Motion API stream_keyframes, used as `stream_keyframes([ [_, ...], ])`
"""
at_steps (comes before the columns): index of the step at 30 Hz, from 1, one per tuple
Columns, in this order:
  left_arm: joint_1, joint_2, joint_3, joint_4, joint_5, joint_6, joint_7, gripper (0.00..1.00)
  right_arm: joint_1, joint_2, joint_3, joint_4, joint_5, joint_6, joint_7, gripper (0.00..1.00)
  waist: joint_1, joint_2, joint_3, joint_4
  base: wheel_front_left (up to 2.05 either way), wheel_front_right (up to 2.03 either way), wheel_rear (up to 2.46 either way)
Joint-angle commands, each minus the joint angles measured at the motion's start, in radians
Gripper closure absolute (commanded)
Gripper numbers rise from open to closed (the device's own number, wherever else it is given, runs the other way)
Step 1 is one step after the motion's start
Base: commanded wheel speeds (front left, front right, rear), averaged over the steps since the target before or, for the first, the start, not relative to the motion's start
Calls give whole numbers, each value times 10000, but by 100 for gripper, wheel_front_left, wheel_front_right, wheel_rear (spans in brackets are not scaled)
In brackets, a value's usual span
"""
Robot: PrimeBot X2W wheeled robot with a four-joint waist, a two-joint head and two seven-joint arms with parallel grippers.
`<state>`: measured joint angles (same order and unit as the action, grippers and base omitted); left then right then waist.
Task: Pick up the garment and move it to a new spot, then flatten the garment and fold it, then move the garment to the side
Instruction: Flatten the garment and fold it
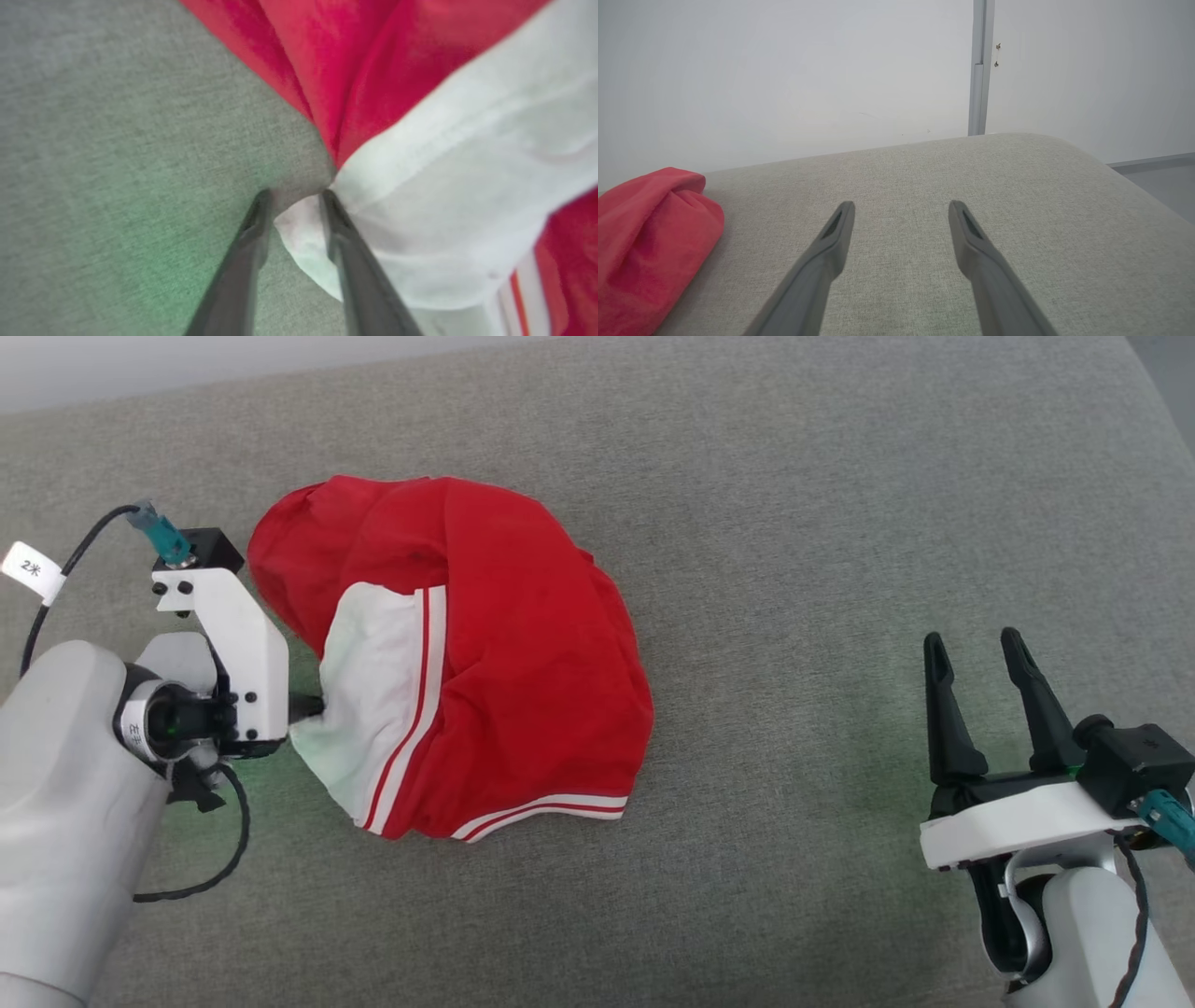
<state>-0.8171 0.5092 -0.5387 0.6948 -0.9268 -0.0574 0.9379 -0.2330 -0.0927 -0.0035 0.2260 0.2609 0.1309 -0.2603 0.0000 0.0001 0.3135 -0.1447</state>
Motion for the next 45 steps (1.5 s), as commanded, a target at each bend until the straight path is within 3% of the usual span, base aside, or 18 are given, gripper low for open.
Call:
stream_keyframes([
  [1, 572, -405, -340, 278, -25, -86, 82, 100, -59, -3, -33, -11, -63, -3, -56, 0, 0, -1, -13, 45, 0, 0, 0],
  [6, 241, -109, 5, 83, -129, -191, -377, 100, -15, -8, -132, -58, -106, -3, -57, 0, 0, -1, -115, 184, 0, 0, 0],
  [16, 748, 1295, 780, -1353, -386, 160, -763, 100, 358, 46, -302, -162, -238, -3, -54, 0, 0, -1, -491, 490, 0, 0, 0],
  [26, 3068, 2990, 1332, -3034, -471, 1431, -637, 100, 538, 12, -287, -147, -250, -3, -53, 0, 0, -1, -777, 696, 0, 0, 0],
  [30, 4096, 3017, 1493, -3437, -920, 1817, -547, 100, 575, -11, -317, -141, -212, -3, -53, 0, 0, -1, -824, 827, 0, 0, 0],
  [34, 4481, 2966, 1587, -3639, -1058, 1897, -687, 100, 568, -32, -294, -126, -187, -3, -52, 0, 0, -1, -819, 929, 0, 0, 0],
  [35, 4512, 2937, 1656, -3807, -1153, 1869, -760, 18, 507, -52, -273, -125, -196, -3, -54, 0, 0, -1, -803, 978, 0, 0, 0],
  [36, 4478, 2972, 1678, -3898, -1152, 1892, -779, 0, 469, -67, -260, -134, -199, -3, -54, 0, 0, -1, -790, 998, 0, 0, 0],
  [45, 3848, 2892, 1558, -5381, -1146, 2301, -145, 0, 351, -177, -249, -165, -195, -3, -54, 0, 0, -1, -630, 1103, 0, 0, 0],
])
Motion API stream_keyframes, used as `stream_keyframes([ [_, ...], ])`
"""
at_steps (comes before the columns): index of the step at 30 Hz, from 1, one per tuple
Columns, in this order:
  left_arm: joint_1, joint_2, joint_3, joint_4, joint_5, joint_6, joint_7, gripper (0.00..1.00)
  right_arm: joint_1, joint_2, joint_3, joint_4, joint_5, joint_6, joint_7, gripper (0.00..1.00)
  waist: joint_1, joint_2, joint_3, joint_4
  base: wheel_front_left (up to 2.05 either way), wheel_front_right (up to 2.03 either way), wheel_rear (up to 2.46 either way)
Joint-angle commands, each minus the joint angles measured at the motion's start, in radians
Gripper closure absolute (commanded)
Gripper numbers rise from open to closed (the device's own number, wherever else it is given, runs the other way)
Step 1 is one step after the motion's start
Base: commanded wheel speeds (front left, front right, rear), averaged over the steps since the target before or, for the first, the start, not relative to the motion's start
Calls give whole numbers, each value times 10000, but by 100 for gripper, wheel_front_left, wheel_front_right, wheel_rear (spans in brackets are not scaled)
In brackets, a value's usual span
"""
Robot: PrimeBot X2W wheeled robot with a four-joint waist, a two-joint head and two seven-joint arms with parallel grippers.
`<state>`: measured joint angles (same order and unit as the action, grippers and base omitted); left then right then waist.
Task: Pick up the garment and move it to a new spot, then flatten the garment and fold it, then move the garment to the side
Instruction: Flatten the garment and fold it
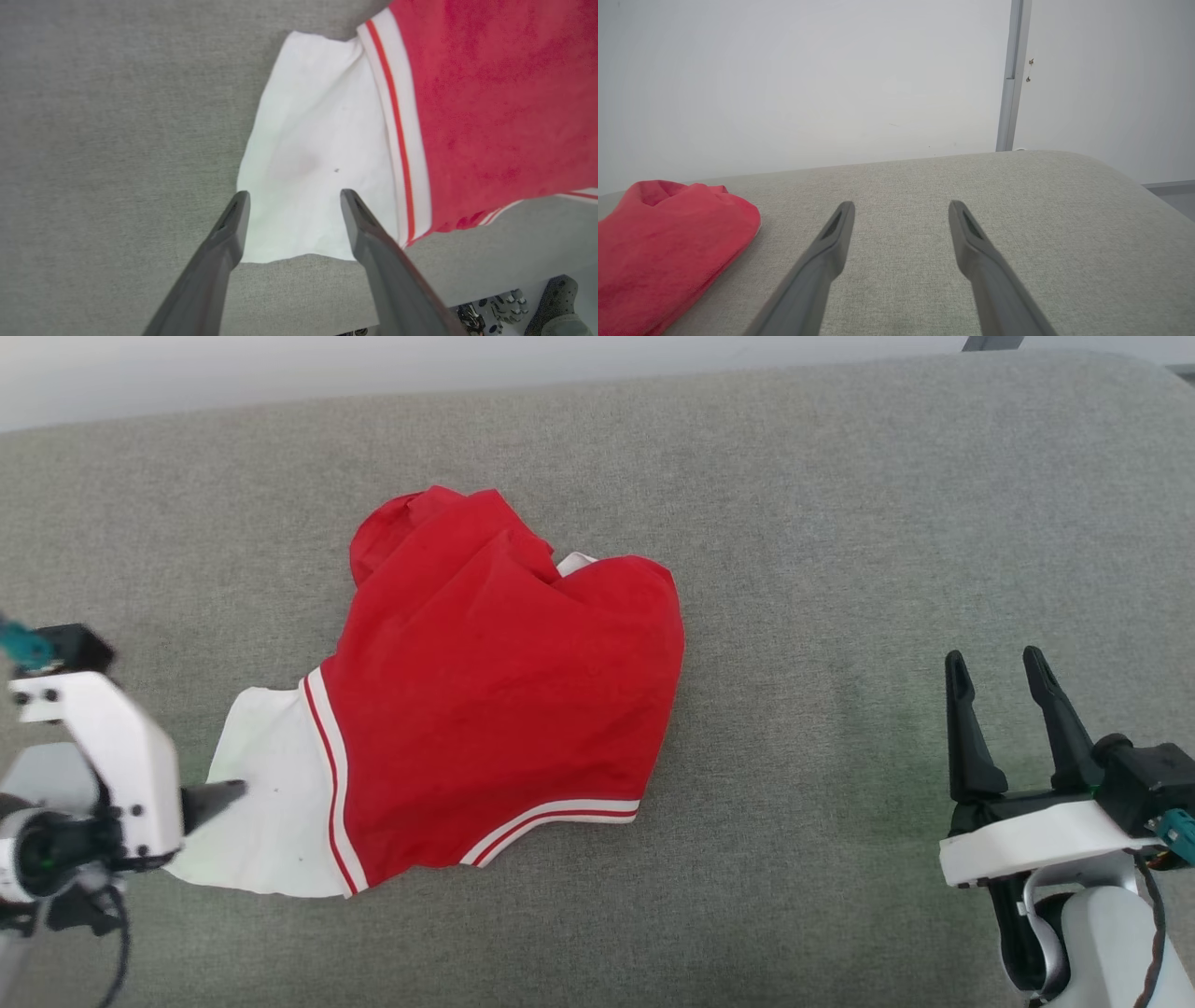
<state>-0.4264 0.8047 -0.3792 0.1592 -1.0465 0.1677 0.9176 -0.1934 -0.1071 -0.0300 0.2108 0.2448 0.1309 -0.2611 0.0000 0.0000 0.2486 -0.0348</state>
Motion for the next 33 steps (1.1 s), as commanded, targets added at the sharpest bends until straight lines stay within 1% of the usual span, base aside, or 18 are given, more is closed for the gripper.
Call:
stream_keyframes([
  [1, -111, -91, -143, -111, 115, 72, 153, 0, -69, -35, 22, -23, -40, -3, -45, 0, 0, 0, 53, 0, 0, 0, 0],
  [3, -254, -147, -392, -159, 379, 156, 297, 0, -137, -33, 43, -40, -38, -3, -43, 0, 0, 0, 136, -14, 0, 0, 0],
  [5, -390, -287, -688, -16, 570, 124, 356, 0, -205, -27, 73, -71, -45, -3, -33, 0, 0, 0, 229, -49, 0, 0, 0],
  [7, -542, -432, -884, 312, 884, 102, 180, 0, -246, -19, 119, -99, -54, -3, -11, 0, 0, 0, 331, -102, 0, 0, 0],
  [11, -755, -946, -1276, 1272, 1142, -187, -178, 0, -371, -55, 150, -114, -52, -3, 1, 0, 0, 0, 489, -194, 0, 0, 0],
  [15, -759, -1580, -1642, 2394, 1274, -638, -644, 0, -396, -51, 119, -111, -60, -3, -1, 0, 0, 0, 576, -228, 0, 0, 0],
  [16, -822, -1720, -1684, 2601, 1306, -823, -852, 93, -397, -50, 109, -113, -69, -3, -2, 0, 0, 0, 591, -229, 0, 0, 0],
  [17, -839, -1828, -1691, 2862, 1256, -920, -939, 100, -395, -48, 99, -113, -81, -3, -2, 0, 0, 0, 599, -226, 0, 0, 0],
  [19, -851, -1939, -1736, 3247, 1254, -1119, -1089, 100, -383, -64, 63, -101, -102, -3, -3, 0, 0, 0, 599, -183, 0, 0, 0],
  [21, -951, -1923, -1624, 3425, 1201, -1232, -1272, 100, -357, -54, 26, -117, -135, -3, 20, 0, 0, 0, 576, -124, 0, 0, 0],
  [24, -1129, -1578, -1402, 3421, 1356, -1257, -1638, 100, -335, -104, -42, -146, -158, -3, 53, 0, 0, 0, 529, 5, 0, 0, 0],
  [29, -971, -606, -988, 3153, 1641, -848, -2000, 100, -252, -129, -30, -212, -190, -3, 148, 0, 0, 0, 408, 201, 0, 0, 0],
  [33, -619, -97, -765, 2966, 1644, -321, -2020, 100, -160, -176, -3, -256, -177, -5, 213, 0, 0, 0, 305, 342, 0, 0, 0],
])
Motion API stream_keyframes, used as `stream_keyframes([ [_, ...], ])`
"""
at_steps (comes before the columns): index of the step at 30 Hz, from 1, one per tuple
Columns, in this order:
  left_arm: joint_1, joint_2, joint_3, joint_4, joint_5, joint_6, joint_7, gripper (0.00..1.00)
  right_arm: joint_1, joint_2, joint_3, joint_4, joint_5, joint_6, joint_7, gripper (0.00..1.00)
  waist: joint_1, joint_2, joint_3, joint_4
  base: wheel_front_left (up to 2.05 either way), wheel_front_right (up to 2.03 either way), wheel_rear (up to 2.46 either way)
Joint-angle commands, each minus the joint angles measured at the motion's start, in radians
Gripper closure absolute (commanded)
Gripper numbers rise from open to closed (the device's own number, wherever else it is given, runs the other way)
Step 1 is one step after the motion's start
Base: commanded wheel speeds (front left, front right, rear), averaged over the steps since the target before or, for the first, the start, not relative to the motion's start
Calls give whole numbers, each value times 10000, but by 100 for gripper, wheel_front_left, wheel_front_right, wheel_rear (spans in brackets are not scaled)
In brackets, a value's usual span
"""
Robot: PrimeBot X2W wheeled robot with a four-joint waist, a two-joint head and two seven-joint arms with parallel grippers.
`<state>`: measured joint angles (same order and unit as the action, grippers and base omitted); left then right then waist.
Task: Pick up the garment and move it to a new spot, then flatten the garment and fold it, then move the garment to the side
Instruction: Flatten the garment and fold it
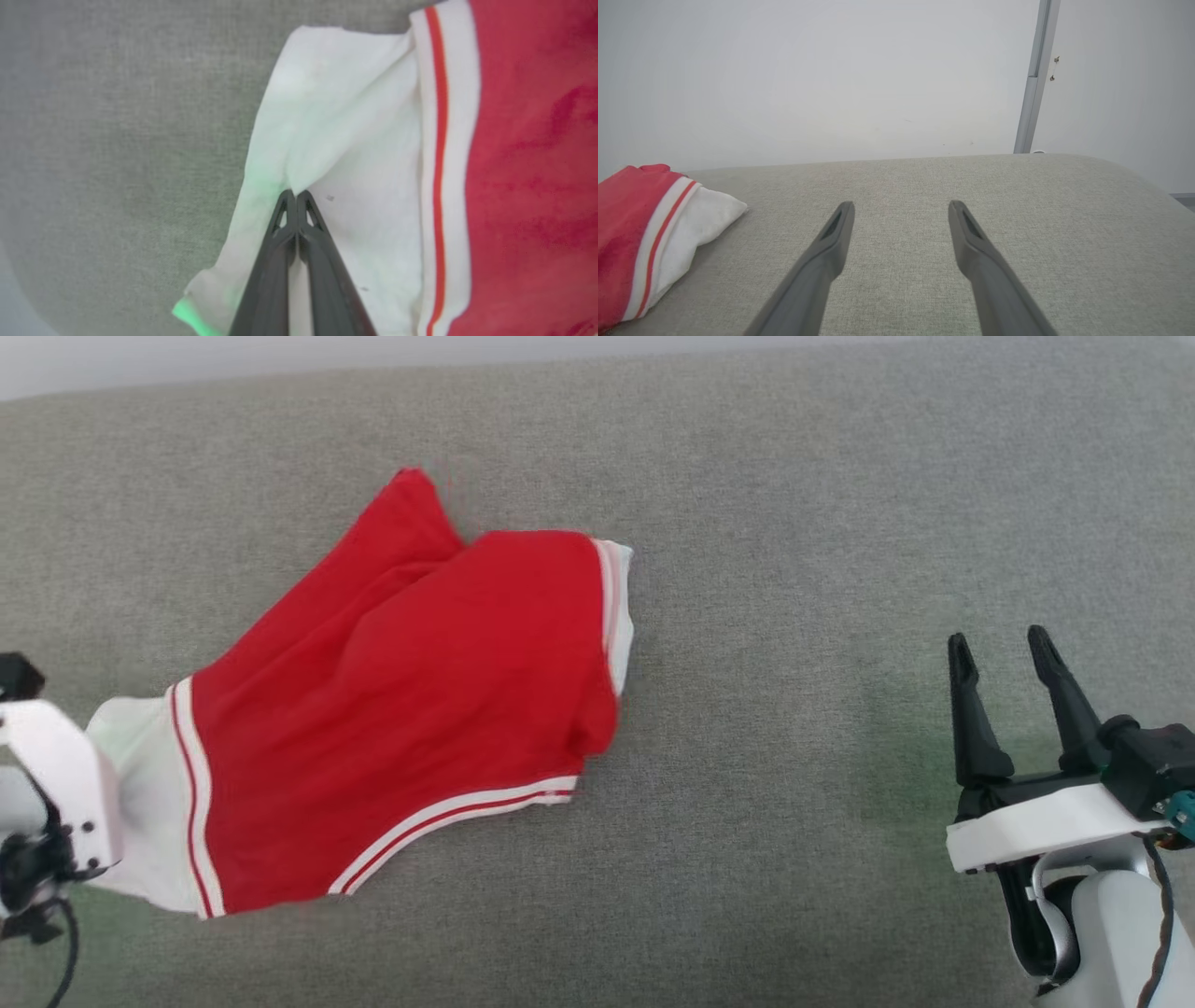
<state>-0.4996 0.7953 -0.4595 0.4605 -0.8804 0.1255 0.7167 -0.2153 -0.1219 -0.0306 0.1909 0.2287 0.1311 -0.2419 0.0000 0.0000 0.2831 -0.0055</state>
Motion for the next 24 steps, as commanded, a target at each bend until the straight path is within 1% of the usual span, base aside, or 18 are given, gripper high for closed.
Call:
stream_keyframes([
  [1, 273, 84, 51, -43, -41, 191, 35, 100, 85, -38, 20, -71, -8, -7, 34, 0, 0, 0, -66, 87, 0, 0, 0],
  [4, 624, 46, 117, 16, -186, 401, -59, 100, 152, -49, 58, -106, -4, -7, 109, 0, 0, 0, -152, 217, 0, 0, 0],
  [5, 624, 46, 117, 16, -186, 401, -59, 100, 152, -49, 58, -106, -4, -7, 109, 0, 0, 0, -152, 217, 0, 0, 0],
  [10, 1068, -471, 108, 159, -505, 438, -165, 100, 185, -155, 291, -119, 80, -7, 235, 0, 0, 0, -316, 397, 0, 0, 0],
  [11, 1096, -562, 125, 134, -558, 385, -243, 76, 195, -186, 378, -118, 116, -7, 299, 0, 0, 0, -365, 435, 0, 0, 0],
  [12, 1089, -676, 190, 67, -622, 342, -420, 7, 198, -210, 459, -115, 149, -7, 318, 0, 0, 0, -416, 474, 0, 0, 0],
  [13, 1087, -741, 254, 11, -655, 308, -611, 0, 194, -235, 541, -117, 184, -7, 383, 0, 0, 0, -468, 511, 0, 0, 0],
  [18, 1288, -904, 542, -474, -537, 159, -1862, 0, 36, -531, 1249, -65, 399, -7, 651, 0, 0, 0, -744, 685, 0, 0, 0],
  [19, 1333, -940, 626, -659, -484, 151, -2230, 0, -14, -605, 1372, -42, 487, -7, 735, 0, 0, 0, -794, 741, 0, 0, 0],
  [21, 1487, -909, 605, -1061, -116, 1, -3051, 0, -116, -815, 1724, 11, 660, -7, 935, 0, 0, 0, -892, 854, 0, 0, 0],
  [22, 1578, -918, 674, -1207, 40, 100, -3518, 0, -202, -948, 1918, 48, 720, -7, 1041, 0, 0, 0, -932, 921, 0, 0, 0],
  [24, 1780, -1045, 670, -1578, 350, 36, -4396, 0, -389, -1157, 2227, 141, 858, -7, 1286, 0, 0, 0, -1004, 1057, 0, 0, 0],
])
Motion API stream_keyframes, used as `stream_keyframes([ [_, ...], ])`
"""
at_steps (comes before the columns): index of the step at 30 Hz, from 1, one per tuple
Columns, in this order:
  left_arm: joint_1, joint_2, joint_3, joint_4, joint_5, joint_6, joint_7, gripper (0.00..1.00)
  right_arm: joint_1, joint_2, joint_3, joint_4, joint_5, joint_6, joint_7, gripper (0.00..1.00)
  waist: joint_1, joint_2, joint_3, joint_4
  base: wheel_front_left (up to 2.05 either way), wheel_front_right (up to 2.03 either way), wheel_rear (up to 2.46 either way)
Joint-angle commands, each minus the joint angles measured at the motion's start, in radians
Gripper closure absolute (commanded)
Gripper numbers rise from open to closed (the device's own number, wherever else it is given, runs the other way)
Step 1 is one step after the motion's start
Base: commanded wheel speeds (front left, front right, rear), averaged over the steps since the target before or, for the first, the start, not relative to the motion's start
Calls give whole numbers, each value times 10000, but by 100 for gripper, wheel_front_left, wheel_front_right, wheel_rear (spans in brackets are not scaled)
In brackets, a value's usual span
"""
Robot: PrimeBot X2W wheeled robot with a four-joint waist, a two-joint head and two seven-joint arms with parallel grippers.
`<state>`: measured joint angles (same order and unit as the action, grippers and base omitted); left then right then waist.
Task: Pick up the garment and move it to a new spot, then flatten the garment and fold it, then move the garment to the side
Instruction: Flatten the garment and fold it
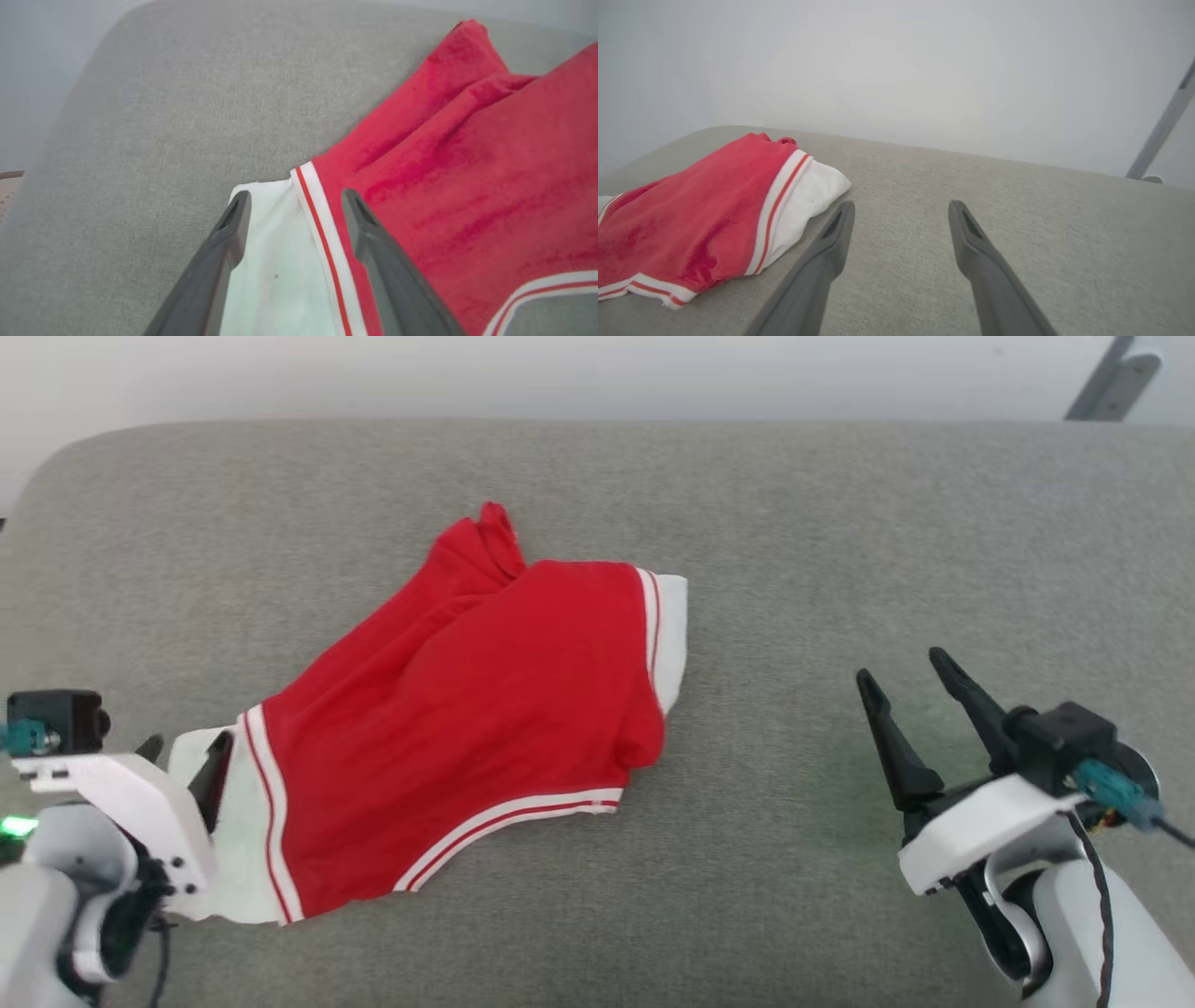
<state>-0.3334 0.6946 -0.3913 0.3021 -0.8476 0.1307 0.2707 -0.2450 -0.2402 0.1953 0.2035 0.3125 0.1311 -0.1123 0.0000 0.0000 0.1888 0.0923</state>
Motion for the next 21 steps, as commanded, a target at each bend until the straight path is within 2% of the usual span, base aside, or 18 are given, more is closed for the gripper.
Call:
stream_keyframes([
  [1, 228, -149, 52, -143, 120, 38, -401, 0, -220, -78, 161, 56, 115, -5, 123, 0, 0, 0, -92, 152, 0, 0, 0],
  [3, 447, -314, 6, -503, 373, -38, -1219, 0, -421, -276, 410, 164, 314, -7, 403, 0, 0, 0, -148, 323, 0, 0, 0],
  [11, 1339, -1169, -269, -1510, 1291, 210, -3783, 0, -1519, -1047, 1695, 659, 1244, -7, 1712, 0, 0, 0, -282, 1188, 0, 0, 0],
  [16, 1644, -1698, -560, -1627, 1704, 240, -4802, 0, -2283, -1536, 2525, 1184, 1840, -7, 2584, 0, 0, 0, -330, 1854, 0, 0, 0],
  [21, 1867, -2238, -598, -1605, 2019, 151, -5247, 0, -3092, -1952, 3153, 1924, 2337, -7, 3364, 0, 0, 0, -339, 2542, 0, 0, 0],
])
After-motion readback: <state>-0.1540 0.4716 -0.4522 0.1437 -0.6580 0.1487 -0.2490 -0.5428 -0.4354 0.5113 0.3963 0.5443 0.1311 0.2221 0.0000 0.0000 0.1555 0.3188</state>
